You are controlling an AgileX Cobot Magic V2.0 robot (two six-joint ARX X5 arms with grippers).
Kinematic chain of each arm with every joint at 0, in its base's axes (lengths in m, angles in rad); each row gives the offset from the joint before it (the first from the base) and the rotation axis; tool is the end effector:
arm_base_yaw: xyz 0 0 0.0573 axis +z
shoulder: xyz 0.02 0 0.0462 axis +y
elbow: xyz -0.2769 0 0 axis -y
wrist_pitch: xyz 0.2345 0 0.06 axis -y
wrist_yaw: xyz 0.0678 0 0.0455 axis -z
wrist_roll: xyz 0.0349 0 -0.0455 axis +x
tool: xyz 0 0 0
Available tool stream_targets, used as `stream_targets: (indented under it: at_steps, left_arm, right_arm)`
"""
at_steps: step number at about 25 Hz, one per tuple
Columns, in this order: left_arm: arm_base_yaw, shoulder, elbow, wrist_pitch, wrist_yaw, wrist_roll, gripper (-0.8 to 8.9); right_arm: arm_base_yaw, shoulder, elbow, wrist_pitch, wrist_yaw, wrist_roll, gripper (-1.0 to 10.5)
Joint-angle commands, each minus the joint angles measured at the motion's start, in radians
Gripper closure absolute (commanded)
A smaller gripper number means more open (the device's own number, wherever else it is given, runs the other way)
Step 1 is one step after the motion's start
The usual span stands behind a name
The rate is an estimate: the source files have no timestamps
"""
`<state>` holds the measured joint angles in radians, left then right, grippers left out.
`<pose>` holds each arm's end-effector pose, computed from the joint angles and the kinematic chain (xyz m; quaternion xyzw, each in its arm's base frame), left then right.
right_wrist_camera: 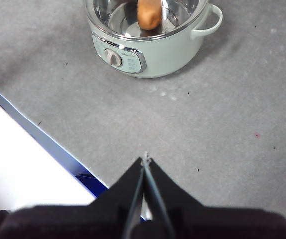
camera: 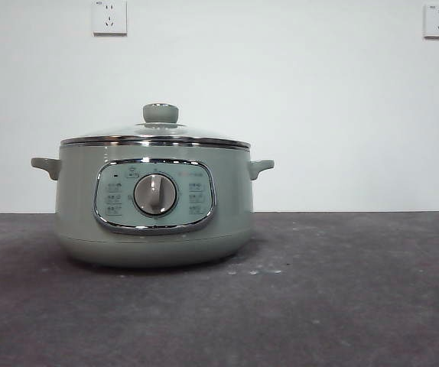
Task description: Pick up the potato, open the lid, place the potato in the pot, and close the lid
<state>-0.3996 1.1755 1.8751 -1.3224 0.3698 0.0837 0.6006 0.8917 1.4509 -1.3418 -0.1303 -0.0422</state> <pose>0.1201 -0.0644 0.4974 0.0415 0.2911 -0.3697 0.8814 0.0681 0.0521 0.4220 -0.1071 0.3638 0.3381 0.8613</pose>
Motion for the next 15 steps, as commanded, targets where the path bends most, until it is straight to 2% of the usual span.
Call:
stream_targets:
  at_steps: [1,12,15]
  left_arm:
    - [0.0,-0.001,-0.002,0.005,0.003,-0.005,8.17]
    - [0.0,0.001,-0.002,0.006,-0.01,-0.002,8.18]
    - [0.002,0.003,-0.002,0.007,-0.101,-0.007,8.17]
  right_arm:
    - [0.001,0.006,-0.008,0.006,0.005,0.012,9.5]
    - [0.001,0.035,-0.008,0.007,0.045,0.012,9.5]
    - [0.001,0.042,-0.008,0.007,0.053,0.012,9.5]
